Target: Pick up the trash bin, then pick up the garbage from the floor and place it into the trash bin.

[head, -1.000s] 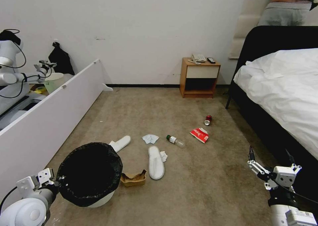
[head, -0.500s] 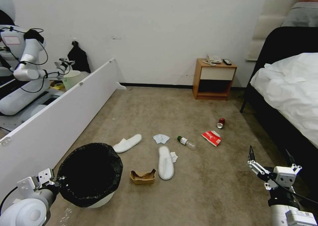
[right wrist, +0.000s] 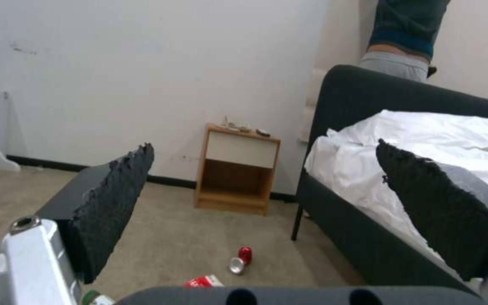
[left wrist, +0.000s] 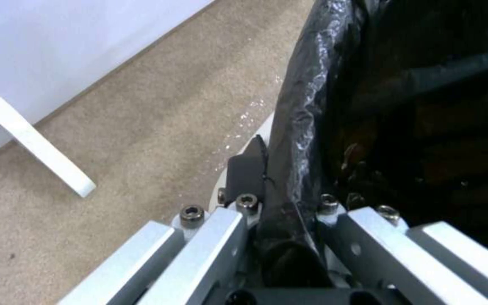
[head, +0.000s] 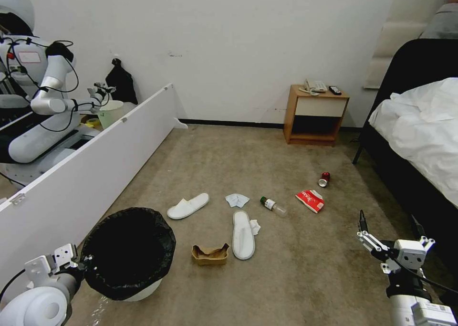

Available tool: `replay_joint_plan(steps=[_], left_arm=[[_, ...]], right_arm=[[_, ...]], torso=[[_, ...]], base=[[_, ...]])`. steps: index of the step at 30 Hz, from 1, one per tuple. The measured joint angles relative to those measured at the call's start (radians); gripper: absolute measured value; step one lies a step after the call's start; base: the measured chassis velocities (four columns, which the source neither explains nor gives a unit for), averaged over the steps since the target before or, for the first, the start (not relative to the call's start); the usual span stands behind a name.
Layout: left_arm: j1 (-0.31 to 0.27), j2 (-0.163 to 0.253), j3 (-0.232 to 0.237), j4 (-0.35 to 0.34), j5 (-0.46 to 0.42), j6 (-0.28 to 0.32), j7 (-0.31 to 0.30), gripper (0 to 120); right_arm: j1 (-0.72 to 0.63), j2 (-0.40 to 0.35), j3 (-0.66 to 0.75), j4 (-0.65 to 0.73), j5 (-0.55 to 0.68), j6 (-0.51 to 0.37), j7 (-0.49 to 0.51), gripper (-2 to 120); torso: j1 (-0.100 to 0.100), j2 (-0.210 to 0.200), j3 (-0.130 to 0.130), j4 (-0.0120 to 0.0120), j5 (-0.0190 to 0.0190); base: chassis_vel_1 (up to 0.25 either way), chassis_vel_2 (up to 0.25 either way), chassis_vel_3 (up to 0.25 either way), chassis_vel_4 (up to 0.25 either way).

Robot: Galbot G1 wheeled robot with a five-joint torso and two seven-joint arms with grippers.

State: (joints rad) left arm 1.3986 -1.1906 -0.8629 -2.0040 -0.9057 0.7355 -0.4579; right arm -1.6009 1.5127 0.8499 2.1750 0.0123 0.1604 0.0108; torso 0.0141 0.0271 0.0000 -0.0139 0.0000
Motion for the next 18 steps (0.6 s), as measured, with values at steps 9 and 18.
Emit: replay_joint_plan(steps=[9, 18], left_arm=[[0.001, 0.0, 0.0, 0.002, 0.002, 0.0, 0.001, 1], [0.001, -0.002, 0.001, 0.002, 0.004, 0.0, 0.003, 1]], right_arm=[[-0.001, 0.003, 0.001, -0.002, -0.005, 0.0, -0.004, 100], [-0.003, 0.005, 0.0, -0.006, -0.007, 0.001, -0.004, 100]], torso=[[0.0, 0.0, 0.0, 0.0002, 0.0], [0.0, 0.0, 0.0, -0.0001, 0.0001]], base=[[-0.013, 0.028, 0.024, -0.025], [-0.113, 0.093, 0.114, -0.109]])
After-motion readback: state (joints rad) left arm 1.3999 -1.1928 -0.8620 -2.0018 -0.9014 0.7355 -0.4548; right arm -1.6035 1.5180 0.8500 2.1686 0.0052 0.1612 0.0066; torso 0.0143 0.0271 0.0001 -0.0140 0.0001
